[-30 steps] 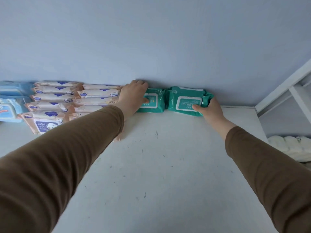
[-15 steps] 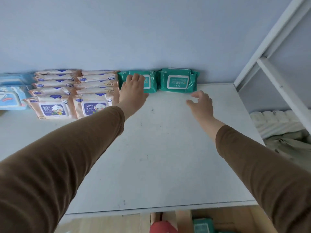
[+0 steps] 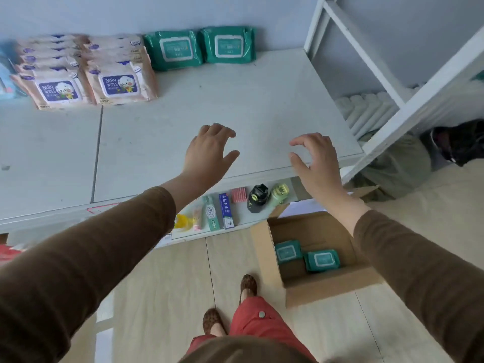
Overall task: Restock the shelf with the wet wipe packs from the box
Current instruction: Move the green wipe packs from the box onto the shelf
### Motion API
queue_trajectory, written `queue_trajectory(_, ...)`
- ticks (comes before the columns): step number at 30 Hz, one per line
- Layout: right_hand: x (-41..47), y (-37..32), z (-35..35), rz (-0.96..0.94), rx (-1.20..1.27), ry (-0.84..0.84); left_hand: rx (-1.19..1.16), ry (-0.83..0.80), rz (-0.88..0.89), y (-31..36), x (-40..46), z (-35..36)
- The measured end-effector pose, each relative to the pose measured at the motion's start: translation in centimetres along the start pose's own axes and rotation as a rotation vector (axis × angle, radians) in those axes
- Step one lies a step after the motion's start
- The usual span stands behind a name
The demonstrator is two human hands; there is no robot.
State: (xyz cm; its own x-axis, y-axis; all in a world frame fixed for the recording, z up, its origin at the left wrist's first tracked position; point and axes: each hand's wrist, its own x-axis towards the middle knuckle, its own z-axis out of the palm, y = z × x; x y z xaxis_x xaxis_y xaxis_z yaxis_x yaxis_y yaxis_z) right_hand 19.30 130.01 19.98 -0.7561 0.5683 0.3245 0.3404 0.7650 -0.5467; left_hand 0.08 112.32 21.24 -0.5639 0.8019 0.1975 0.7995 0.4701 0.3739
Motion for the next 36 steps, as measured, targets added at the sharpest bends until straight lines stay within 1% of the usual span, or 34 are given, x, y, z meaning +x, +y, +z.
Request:
queue_trajectory(2, -3.4, 2.1, -1.5, 0.028, 0.024, -0.003, -0.027, 0.001, 0.051, 2.6, -2.1, 1.4)
queue_trajectory(4, -6.4, 4.8, -2.5, 0.075, 0.036, -0.047, -0.051, -0.021, 0.073, 5.1, -3.8, 3.5)
queue_trajectory(9, -12.5, 13.0, -3.2, 0.259, 0.068, -0.202, -0.088, -0.153, 0.045, 11.2, -7.1, 11.5)
queue_trajectory(12, -15.3, 19.1, -3.1, 0.425, 0.109, -0.343, -0.048, -0.278, 0.005, 14.2, -8.4, 17.5)
queue_trajectory(18, -19.4, 33.7, -1.2, 0.715, 0.031, -0.689, 0.032, -0.599, -0.136, 18.7, -9.5, 30.9)
queue_trajectory(21, -20.9, 40.3, 1.7, 0.813, -0.013, -0.838, 0.079, -0.71, -0.18, 18.6, -9.2, 37.7)
queue_trajectory(24, -22.3, 45.7, 6.0, 0.877, -0.054, -0.916, 0.14, -0.788, -0.208, 17.0, -8.8, 44.6)
queue_trajectory(30, -24.9, 53.2, 16.0, 1.045, -0.016, -0.945, 0.252, -0.9, -0.199, 12.3, -8.5, 57.9)
queue_trajectory(36, -27.9, 58.0, 22.5, 1.236, 0.039, -0.864, 0.28, -0.961, -0.199, 8.7, -9.1, 66.9)
